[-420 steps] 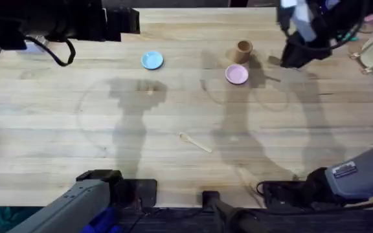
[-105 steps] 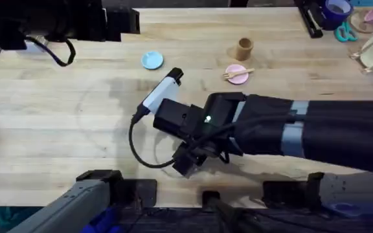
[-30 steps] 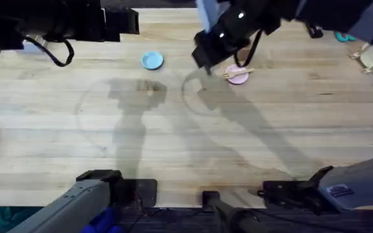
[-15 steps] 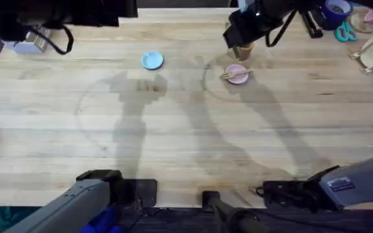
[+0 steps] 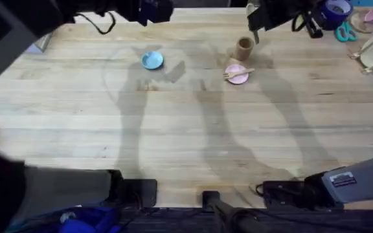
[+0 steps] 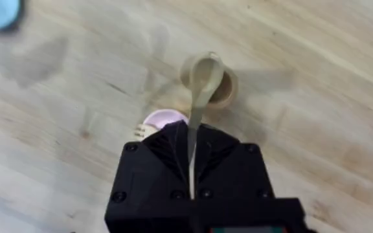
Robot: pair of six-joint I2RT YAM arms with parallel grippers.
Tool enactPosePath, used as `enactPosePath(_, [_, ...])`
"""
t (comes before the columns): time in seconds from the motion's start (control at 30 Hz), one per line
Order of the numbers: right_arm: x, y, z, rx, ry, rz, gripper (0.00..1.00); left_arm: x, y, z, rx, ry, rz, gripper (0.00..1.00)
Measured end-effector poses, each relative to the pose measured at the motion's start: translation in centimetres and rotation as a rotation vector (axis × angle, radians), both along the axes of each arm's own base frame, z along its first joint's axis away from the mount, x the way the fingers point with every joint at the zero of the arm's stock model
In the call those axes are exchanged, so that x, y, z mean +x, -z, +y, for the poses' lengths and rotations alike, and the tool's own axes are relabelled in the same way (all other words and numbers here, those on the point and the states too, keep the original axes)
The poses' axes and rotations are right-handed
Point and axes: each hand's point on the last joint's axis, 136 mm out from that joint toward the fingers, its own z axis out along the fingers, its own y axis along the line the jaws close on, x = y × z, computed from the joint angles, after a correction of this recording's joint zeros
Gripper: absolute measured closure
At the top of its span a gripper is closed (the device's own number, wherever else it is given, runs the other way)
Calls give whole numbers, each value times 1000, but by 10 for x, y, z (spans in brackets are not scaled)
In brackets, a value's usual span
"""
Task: Pick up a utensil and set it on the pink plate, then put the other utensil in the container.
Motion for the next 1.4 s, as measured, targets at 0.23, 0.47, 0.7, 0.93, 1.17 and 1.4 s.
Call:
enactPosePath(0.23, [13, -9, -33, 137, 22, -19, 969, 24, 12, -36, -114, 295, -178, 8])
enactPosePath(0.47, [23, -24, -66, 281, 31, -69, 969, 28, 58, -56, -228, 517, -228, 8])
enactPosePath(0.7, [30, -39, -65, 289, -108, -172, 969, 22, 88, -60, -302, 583, -161, 8])
enactPosePath(0.93, [34, -59, -50, 280, -330, -320, 969, 18, 86, -63, -317, 611, -163, 8])
enactPosePath(1.17, [52, -61, -49, 378, -468, -439, 969, 17, 86, -65, -320, 618, -163, 8])
enactPosePath(1.4, [59, -47, -34, 483, -618, -499, 969, 17, 86, -65, -319, 618, -164, 8])
